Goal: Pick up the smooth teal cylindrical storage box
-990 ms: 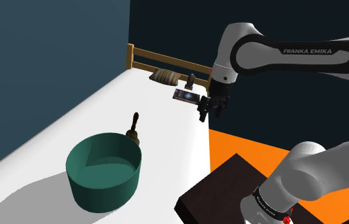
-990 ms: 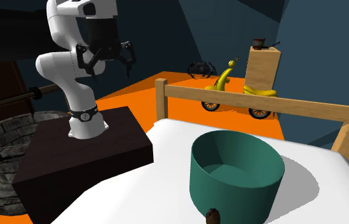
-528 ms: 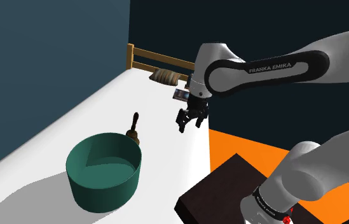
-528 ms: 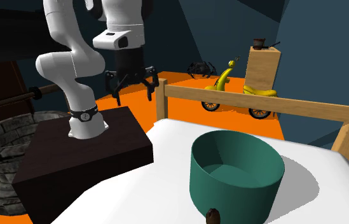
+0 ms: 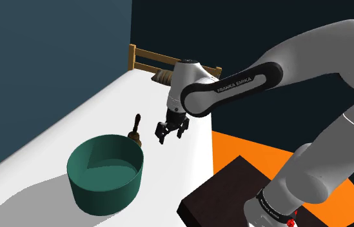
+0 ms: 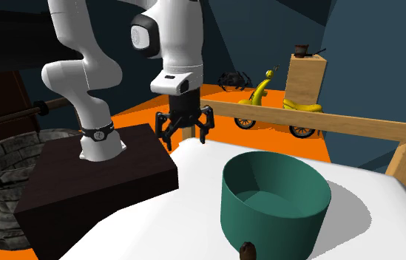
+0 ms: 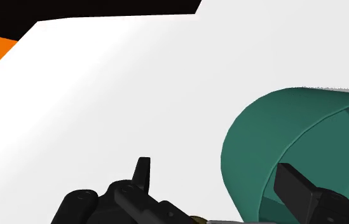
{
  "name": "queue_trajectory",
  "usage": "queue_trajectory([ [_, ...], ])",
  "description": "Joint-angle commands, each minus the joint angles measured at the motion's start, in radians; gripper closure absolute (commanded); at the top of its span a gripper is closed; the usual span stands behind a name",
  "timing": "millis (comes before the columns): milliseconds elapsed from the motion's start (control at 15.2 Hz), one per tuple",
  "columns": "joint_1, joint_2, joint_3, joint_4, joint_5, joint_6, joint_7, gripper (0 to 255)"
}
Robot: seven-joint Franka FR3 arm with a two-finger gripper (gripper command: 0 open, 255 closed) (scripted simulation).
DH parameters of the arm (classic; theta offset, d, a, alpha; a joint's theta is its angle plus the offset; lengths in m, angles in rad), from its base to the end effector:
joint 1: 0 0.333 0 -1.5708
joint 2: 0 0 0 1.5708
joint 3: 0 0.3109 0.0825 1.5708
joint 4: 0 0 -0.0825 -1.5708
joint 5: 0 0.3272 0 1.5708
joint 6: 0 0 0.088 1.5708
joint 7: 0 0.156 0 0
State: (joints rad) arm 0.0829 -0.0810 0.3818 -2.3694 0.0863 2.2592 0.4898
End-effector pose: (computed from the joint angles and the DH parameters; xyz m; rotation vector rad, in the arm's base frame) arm 0.3923 0.2024 0.3355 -3.1222 0.1292 0.0729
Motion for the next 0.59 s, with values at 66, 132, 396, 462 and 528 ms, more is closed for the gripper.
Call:
queue_trajectory([
  [66, 0.010, 0.119, 0.022, 0.058, -0.069, 0.064, 0.078, 0],
  [132, 0.016, 0.160, 0.024, 0.081, -0.096, 0.083, 0.104, 0],
  [396, 0.057, 0.326, 0.014, 0.184, -0.210, 0.140, 0.209, 0],
  [462, 0.071, 0.367, 0.006, 0.214, -0.236, 0.150, 0.233, 0],
  [528, 0.086, 0.407, -0.002, 0.245, -0.262, 0.158, 0.255, 0],
])
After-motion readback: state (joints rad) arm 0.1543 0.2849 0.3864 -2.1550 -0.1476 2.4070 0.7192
